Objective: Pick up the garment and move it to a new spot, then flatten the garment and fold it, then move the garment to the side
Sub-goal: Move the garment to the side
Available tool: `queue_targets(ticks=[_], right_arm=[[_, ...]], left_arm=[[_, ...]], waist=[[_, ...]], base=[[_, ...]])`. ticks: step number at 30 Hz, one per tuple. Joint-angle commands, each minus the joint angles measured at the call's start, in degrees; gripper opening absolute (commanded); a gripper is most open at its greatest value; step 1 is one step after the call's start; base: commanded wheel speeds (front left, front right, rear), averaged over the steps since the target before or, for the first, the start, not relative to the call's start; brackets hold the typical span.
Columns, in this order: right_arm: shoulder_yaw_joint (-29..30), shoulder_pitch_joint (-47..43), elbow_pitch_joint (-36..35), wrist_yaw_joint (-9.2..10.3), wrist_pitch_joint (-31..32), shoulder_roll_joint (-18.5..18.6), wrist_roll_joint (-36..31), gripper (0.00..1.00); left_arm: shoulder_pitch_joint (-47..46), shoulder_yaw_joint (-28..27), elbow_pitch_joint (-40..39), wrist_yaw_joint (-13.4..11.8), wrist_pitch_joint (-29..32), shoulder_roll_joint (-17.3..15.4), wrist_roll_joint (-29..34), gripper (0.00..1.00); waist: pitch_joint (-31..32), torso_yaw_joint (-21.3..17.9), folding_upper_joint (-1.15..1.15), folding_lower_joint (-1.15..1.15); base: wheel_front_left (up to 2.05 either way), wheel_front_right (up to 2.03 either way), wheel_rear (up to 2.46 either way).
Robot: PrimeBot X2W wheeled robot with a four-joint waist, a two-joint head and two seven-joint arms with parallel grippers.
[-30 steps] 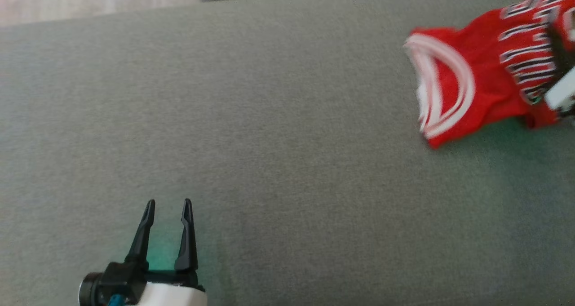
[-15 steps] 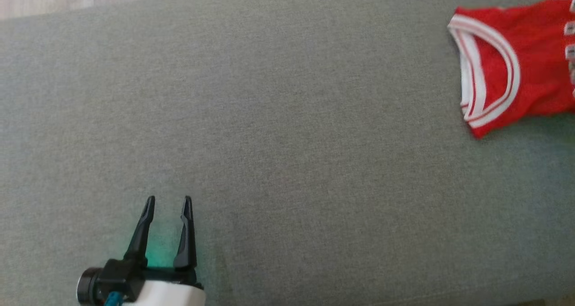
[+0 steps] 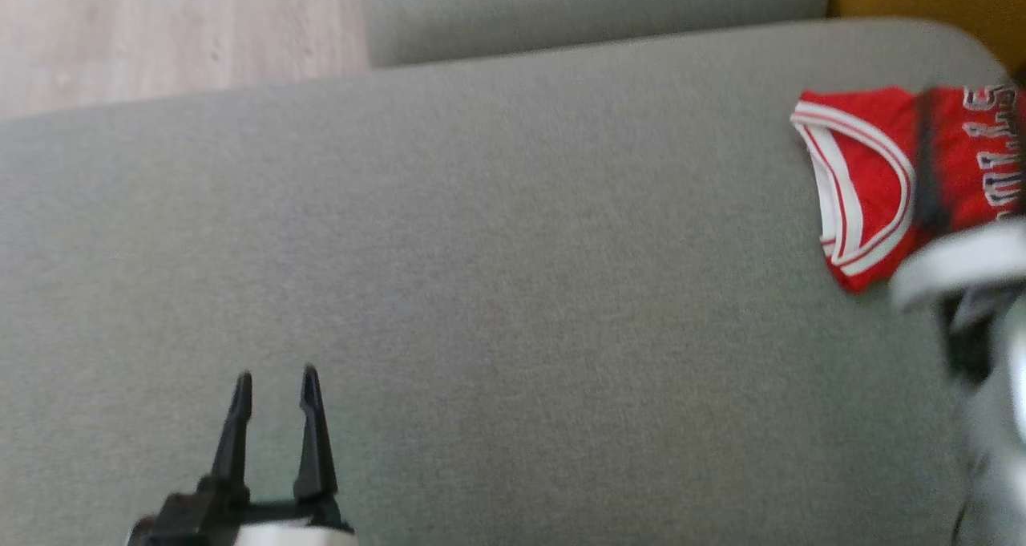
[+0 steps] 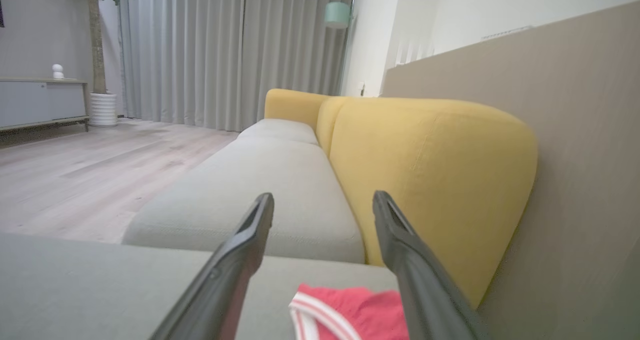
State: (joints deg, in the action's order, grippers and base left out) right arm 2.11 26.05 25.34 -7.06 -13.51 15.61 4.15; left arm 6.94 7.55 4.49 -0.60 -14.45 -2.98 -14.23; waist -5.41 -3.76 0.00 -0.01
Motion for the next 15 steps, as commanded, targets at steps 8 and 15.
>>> queue_targets(ticks=[8,15], right_arm=[[0.59,-21.93,-15.80,-0.43,0.93,-9.69,-4.28,1.00],[-0.50,-31.36,-14.48,-0.43,-0.67,-12.49,-5.30,1.00]], left_arm=[[1.68,-2.39,1.10,0.01,-0.55,0.11,0.68,1.00],[2.58,-4.36,3.26,-0.43,-0.55,0.11,2.44,1.00]], waist=[[6.20,3.04,0.00,0.01],[7.29,3.92,0.00,0.01]], base=[[0.00,0.00,0.00],[0.00,0.00,0.00]])
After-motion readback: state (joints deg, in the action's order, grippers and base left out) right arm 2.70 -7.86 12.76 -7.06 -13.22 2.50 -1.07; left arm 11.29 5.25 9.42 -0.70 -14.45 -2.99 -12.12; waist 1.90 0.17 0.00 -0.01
